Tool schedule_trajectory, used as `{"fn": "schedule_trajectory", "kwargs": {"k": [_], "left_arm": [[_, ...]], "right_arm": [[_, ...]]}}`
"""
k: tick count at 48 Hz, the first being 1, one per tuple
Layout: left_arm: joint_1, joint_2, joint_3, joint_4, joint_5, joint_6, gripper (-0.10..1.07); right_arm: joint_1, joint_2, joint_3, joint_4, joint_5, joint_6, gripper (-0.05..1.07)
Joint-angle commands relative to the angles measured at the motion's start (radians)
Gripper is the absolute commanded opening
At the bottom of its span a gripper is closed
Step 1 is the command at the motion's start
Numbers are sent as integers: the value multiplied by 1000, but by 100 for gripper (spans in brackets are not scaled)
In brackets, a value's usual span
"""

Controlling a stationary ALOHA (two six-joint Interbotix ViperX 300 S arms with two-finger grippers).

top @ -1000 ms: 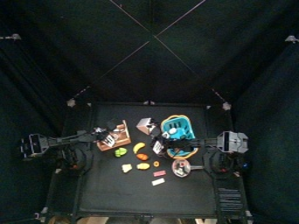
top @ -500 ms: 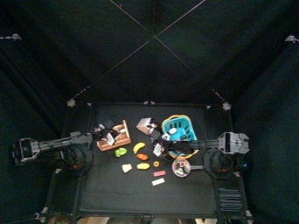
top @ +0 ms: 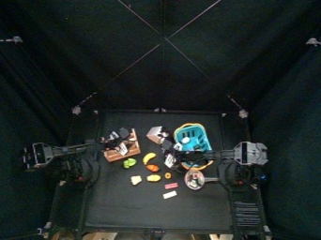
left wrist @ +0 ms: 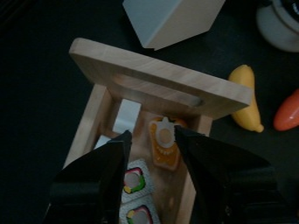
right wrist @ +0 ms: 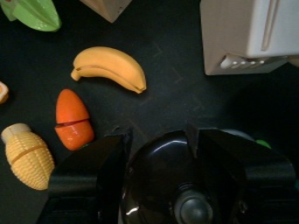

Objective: Grab white sushi piece

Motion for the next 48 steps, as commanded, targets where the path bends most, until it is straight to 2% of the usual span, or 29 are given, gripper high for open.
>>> {"fn": "schedule_trajectory", "kwargs": {"k": [1,10,18,48], "left_arm": [[-3,29,-54,38,49,-2,85],[-2,101,-89,87,66,-2,84],[-3,158,-106,97,66,0,84],[15,222,-110,91,51,-5,82]], "right_arm": [[0,-35,-12,-2,-2,2,87],[-2,-32,-15,0,-2,3,87],[0,-29,-18,2,-2,3,87],[6,-8,-17,3,-2,3,87]]}}
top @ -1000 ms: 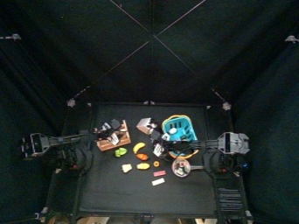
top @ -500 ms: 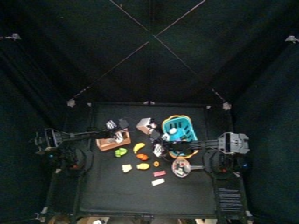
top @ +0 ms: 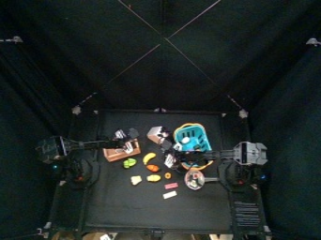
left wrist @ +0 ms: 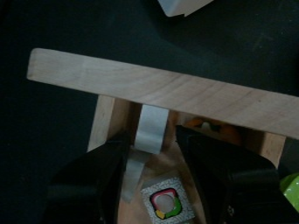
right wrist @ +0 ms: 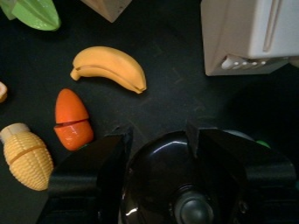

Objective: Grab white sushi piece

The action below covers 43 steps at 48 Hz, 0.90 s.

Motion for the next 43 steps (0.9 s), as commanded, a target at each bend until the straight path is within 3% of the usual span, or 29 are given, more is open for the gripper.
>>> {"fn": "schedule_trajectory", "kwargs": {"k": [1,19,43], "left_arm": [[12,5,-21,-6,-5,-2,82],[17,-3,-23,-20,-23,-5,61],[3,-130,-9,-41,-17,-5,61]], "right_arm": [[3,-14,-14,3,-3,2,87],[2,-14,-8,6,-2,2,87],[5,-14,-6,6,-3,2,87]]}}
